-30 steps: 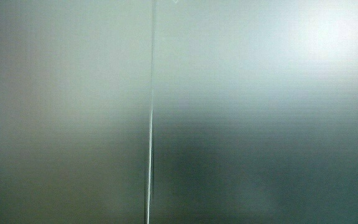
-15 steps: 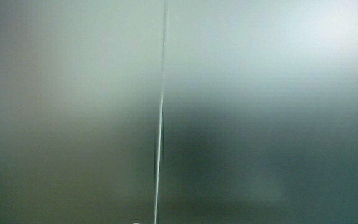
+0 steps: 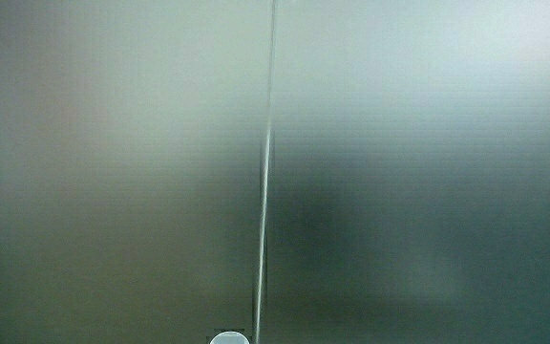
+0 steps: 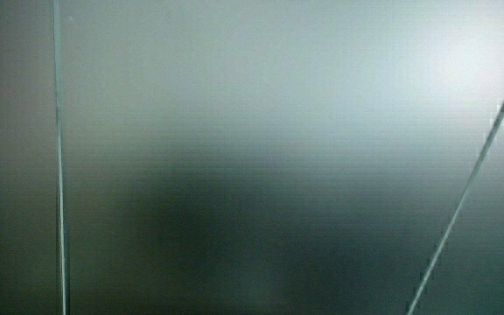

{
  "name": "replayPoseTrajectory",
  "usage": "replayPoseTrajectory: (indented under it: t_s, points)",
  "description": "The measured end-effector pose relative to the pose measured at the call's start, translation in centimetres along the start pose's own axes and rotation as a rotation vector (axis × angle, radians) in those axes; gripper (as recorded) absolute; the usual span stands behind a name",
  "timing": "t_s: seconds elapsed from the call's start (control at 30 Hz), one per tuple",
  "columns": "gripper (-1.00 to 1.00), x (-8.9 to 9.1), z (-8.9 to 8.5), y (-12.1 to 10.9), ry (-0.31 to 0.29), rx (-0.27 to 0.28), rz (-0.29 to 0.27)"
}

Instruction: Pick cleaning spray

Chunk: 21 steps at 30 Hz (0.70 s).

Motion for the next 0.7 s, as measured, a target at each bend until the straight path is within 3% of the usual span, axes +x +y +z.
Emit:
replayPoseTrajectory:
  t_s: [0.03, 0.07, 0.1, 0.13, 0.2, 0.27, 0.3, 0.43, 0.6, 0.7]
  points:
    - [0.0, -0.4, 0.1, 0.1, 0.058, -0.008, -0.009]
    - [0.0, -0.7, 0.0, 0.3, 0.14, -0.018, 0.028]
    - [0.0, -0.4, -0.2, 0.7, 0.18, -0.03, 0.035]
    - [0.0, -0.6, -0.4, 0.9, 0.233, -0.046, 0.077]
    - [0.0, -0.9, -0.6, 0.8, 0.272, -0.054, 0.106]
    - [0.0, -0.9, -0.6, 1.0, 0.269, -0.053, 0.103]
    - [0.0, -1.2, -0.7, 0.9, 0.296, -0.057, 0.112]
    - [0.0, -1.3, -0.6, 1.0, 0.263, -0.05, 0.101]
    - [0.0, -0.4, -0.7, 2.3, 0.248, -0.045, 0.04]
    - [0.0, -1.1, -1.2, 3.2, 0.273, -0.079, -0.021]
